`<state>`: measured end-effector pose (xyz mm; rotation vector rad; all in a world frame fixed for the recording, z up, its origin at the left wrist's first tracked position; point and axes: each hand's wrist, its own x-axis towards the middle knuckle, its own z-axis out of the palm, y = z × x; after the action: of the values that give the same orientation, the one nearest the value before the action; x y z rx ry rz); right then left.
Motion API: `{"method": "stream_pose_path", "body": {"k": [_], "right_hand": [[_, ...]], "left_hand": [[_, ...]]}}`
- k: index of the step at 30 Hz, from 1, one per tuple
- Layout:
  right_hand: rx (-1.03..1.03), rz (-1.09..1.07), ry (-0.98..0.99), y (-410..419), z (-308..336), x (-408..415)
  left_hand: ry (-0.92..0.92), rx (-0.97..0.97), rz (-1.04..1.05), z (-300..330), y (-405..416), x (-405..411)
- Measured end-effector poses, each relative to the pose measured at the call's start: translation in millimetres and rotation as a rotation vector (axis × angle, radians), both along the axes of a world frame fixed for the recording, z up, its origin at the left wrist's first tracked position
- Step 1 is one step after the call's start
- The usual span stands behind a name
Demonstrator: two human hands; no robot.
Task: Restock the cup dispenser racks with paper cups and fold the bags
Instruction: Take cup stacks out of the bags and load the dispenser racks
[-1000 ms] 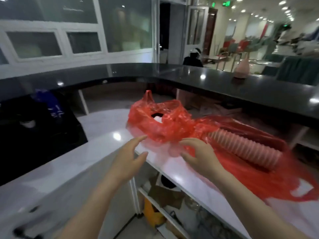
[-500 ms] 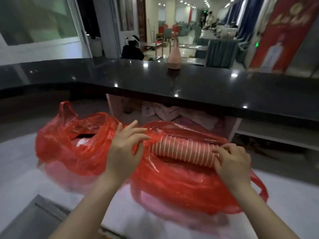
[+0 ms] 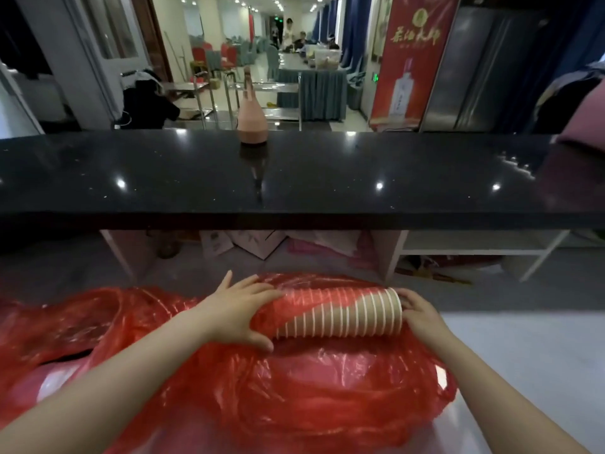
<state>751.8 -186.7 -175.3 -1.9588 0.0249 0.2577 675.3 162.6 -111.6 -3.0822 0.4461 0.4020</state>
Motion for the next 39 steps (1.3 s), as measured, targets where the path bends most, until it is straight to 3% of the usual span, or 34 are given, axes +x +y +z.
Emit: {"method": "stream_pose_path", "body": {"k": [3, 7, 9, 11, 14, 16, 19, 23, 30, 36, 39], "right_hand": [[-0.15, 0.066, -0.01, -5, -12, -12], [-0.457, 0.243, -0.11, -11, -21, -24], [-0.534, 0.274, -0.069, -14, -20, -23], [-0.547, 0.256, -0.043, -15, -17, -23], [-0.568, 0.045, -0.203, -12, -13, -28], [-0.52, -0.041, -0.245, -5, -5, -32], [-0.295, 0.011, -0.177, 14, 14, -41], [-0.096, 0.018, -0.257, 41, 34, -51], [-0.003, -0.038, -0.238, 52, 32, -55], [0.143, -0.138, -0.228, 32, 35, -57], [0.2, -0.142, -0.229, 12, 35, -57]], "left_hand": [[0.083, -0.038, 0.11, -24, 14, 11], [0.058, -0.059, 0.199, -33, 25, 33], [0.077, -0.115, 0.211, -32, 25, 43], [0.1, -0.183, 0.203, -32, 24, 50], [0.096, -0.232, 0.201, -34, 27, 52], [0.079, -0.244, 0.205, -37, 28, 51], [0.088, -0.225, 0.22, -38, 28, 50], [0.095, -0.168, 0.204, -38, 26, 46], [0.074, -0.149, 0.227, -35, 20, 42], [0.121, -0.547, 0.246, -29, 24, 39], [-0.01, -0.522, 0.293, -21, 32, 45]]}}
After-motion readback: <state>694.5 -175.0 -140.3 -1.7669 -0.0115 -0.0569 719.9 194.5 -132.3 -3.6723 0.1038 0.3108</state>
